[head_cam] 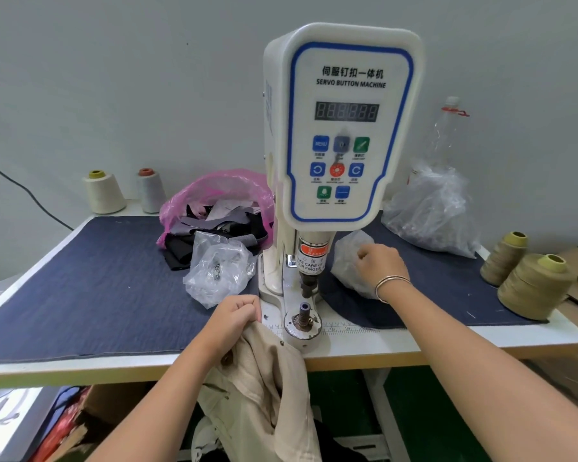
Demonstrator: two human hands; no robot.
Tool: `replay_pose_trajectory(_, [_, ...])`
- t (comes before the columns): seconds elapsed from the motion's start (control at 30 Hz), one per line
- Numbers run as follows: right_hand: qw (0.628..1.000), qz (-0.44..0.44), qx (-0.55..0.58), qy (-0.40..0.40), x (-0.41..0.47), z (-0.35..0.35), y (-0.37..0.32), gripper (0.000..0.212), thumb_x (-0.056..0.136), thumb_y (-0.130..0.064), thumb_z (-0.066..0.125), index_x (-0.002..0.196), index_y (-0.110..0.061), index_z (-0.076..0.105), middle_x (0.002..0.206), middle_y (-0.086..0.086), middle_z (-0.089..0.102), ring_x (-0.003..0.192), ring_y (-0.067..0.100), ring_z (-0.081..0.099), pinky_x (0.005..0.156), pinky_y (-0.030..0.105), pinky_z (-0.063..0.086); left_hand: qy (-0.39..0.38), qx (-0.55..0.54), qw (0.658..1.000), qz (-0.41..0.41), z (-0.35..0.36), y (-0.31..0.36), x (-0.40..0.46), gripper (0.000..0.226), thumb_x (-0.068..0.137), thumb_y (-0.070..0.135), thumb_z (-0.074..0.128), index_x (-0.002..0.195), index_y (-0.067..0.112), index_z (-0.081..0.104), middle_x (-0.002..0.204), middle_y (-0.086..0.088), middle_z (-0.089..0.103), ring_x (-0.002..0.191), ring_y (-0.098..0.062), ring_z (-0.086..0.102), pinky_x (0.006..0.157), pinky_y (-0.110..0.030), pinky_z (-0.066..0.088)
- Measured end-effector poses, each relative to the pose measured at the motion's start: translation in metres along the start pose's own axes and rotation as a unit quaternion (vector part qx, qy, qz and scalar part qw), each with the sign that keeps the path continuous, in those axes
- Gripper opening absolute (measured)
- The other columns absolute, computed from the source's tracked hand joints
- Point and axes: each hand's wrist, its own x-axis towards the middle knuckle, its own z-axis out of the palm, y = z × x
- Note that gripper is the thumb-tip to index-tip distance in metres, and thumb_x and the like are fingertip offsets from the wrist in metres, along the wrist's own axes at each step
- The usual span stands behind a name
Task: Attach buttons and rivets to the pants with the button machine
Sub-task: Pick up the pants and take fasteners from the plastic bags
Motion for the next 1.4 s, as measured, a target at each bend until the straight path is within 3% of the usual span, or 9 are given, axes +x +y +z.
replay_pose_trajectory(0.17, [0.914, 0.058, 0.393, 0.083, -0.048, -0.011, -0.004, 0.01, 0.082, -0.022, 0.07, 0.071, -0.019, 0.071, 0.065, -0.006, 0.064, 0.062, 0.009, 0.055, 0.057, 0.021, 0.041, 0.001, -0.001, 1.0, -0.002, 0.0, 0.0, 0.001, 0.015, 0.065, 0.016, 0.043, 0.052, 0.014, 0.05, 0.056, -0.006, 0.038, 0.054, -0.012, 0.031, 0.054, -0.022, 0.026])
replay_pose_trajectory(0.27, [0.87, 0.08, 0.485, -0.041, -0.092, -0.002, -0.023, 0.011, 0.082, -0.024, 0.071, 0.071, -0.025, 0.07, 0.05, -0.014, 0.061, 0.045, 0.002, 0.051, 0.047, 0.011, 0.038, 0.001, 0.003, 1.0, -0.003, 0.0, -0.001, 0.001, 0.014, 0.065, 0.017, 0.043, 0.052, 0.013, 0.049, 0.056, -0.006, 0.039, 0.055, -0.012, 0.032, 0.055, -0.022, 0.027])
replay_pose_trajectory(0.37, [0.786, 0.141, 0.578, -0.167, -0.11, 0.012, -0.035, 0.01, 0.085, -0.016, 0.068, 0.075, -0.013, 0.067, 0.041, -0.011, 0.04, 0.037, 0.004, 0.031, 0.034, 0.014, 0.026, 0.004, 0.001, 1.0, -0.006, 0.0, -0.002, 0.001, 0.014, 0.064, 0.017, 0.042, 0.054, 0.01, 0.049, 0.054, -0.001, 0.04, 0.053, -0.01, 0.032, 0.055, -0.021, 0.028])
replay_pose_trajectory(0.53, [0.691, 0.184, 0.658, -0.236, -0.113, 0.018, -0.041, 0.025, 0.09, -0.012, 0.061, 0.068, -0.013, 0.049, 0.046, -0.007, 0.035, 0.037, 0.004, 0.03, 0.03, 0.014, 0.023, 0.012, 0.003, 1.0, -0.003, 0.001, 0.0, 0.001, 0.015, 0.064, 0.017, 0.042, 0.052, 0.013, 0.049, 0.056, -0.004, 0.04, 0.055, -0.011, 0.033, 0.055, -0.024, 0.027])
replay_pose_trajectory(0.77, [0.702, 0.191, 0.625, -0.281, -0.108, 0.009, -0.045, 0.009, 0.092, -0.017, 0.058, 0.085, -0.011, 0.058, 0.048, -0.007, 0.036, 0.038, 0.004, 0.03, 0.031, 0.014, 0.021, 0.007, 0.001, 1.0, -0.007, 0.001, 0.001, 0.001, 0.015, 0.064, 0.017, 0.042, 0.054, 0.009, 0.049, 0.055, -0.003, 0.041, 0.054, -0.009, 0.034, 0.054, -0.022, 0.028])
replay_pose_trajectory(0.97, [0.744, 0.189, 0.562, -0.309, -0.108, 0.001, -0.049, 0.012, 0.093, -0.027, 0.057, 0.083, -0.019, 0.059, 0.048, -0.01, 0.037, 0.046, 0.006, 0.03, 0.05, 0.022, 0.017, 0.01, 0.008, 1.0, -0.007, 0.001, 0.001, 0.001, 0.015, 0.064, 0.018, 0.043, 0.052, 0.013, 0.049, 0.053, -0.002, 0.035, 0.052, -0.009, 0.029, 0.052, -0.021, 0.025])
replay_pose_trajectory(1.2, [0.709, 0.217, 0.586, -0.326, -0.113, -0.004, -0.05, 0.009, 0.087, -0.029, 0.062, 0.083, -0.022, 0.063, 0.048, -0.009, 0.044, 0.055, 0.009, 0.035, 0.061, 0.031, 0.019, 0.01, 0.003, 1.0, -0.01, 0.001, -0.001, 0.001, 0.014, 0.065, 0.018, 0.043, 0.054, 0.011, 0.049, 0.05, 0.004, 0.034, 0.05, -0.007, 0.028, 0.05, -0.016, 0.025])
replay_pose_trajectory(1.33, [0.689, 0.229, 0.604, -0.329, -0.115, -0.007, -0.05, 0.007, 0.079, -0.027, 0.067, 0.079, -0.021, 0.064, 0.051, -0.008, 0.047, 0.055, 0.008, 0.039, 0.061, 0.03, 0.022, 0.01, 0.002, 1.0, -0.011, 0.001, 0.0, 0.001, 0.015, 0.065, 0.018, 0.043, 0.052, 0.013, 0.05, 0.054, -0.005, 0.034, 0.052, -0.01, 0.028, 0.051, -0.017, 0.025])
replay_pose_trajectory(1.4, [0.652, 0.236, 0.639, -0.332, -0.118, -0.01, -0.05, 0.019, 0.068, -0.023, 0.071, 0.085, -0.017, 0.067, 0.052, -0.007, 0.05, 0.052, 0.008, 0.043, 0.057, 0.025, 0.027, 0.012, 0.002, 1.0, -0.014, 0.001, 0.0, 0.001, 0.015, 0.065, 0.019, 0.043, 0.052, 0.014, 0.05, 0.055, -0.006, 0.033, 0.052, -0.011, 0.028, 0.051, -0.018, 0.025])
